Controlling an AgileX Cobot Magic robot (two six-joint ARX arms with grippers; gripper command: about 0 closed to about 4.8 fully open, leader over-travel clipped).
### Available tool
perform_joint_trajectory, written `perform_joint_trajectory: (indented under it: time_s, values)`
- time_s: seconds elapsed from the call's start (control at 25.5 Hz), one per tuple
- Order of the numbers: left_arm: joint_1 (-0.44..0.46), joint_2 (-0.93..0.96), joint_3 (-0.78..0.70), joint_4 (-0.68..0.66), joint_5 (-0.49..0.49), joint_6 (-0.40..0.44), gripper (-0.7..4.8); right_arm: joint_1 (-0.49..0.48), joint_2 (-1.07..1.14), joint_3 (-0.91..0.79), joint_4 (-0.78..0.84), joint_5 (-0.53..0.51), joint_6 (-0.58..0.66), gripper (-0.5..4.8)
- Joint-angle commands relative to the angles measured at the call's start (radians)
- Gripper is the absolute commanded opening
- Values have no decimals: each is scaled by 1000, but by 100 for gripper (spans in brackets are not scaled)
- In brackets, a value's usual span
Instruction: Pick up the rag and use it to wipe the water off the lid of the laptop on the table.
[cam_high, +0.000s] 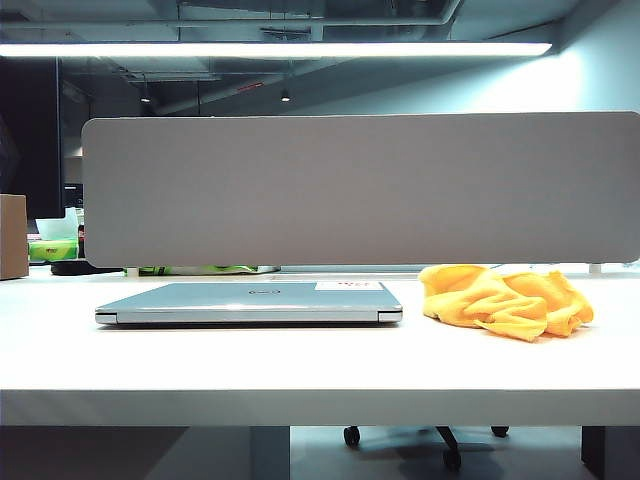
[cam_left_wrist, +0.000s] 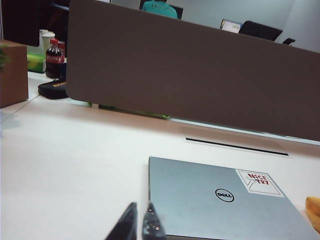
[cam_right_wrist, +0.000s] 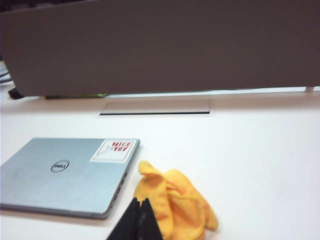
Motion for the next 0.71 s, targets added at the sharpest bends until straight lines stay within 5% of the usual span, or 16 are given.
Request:
perform_joint_trajectory:
  time_s: [0.04,0.47,0.71]
  values:
    - [0,-47,-36,9,0,-1,21,2,-2,2,-29,-5,4,-4]
    - [0,-68,-169,0,0,5,21,1,-1,-10,-168,-4,4,-4]
    - [0,-68,-182,-115,3,3,21,1,2,-116,-94,-1,4,-4]
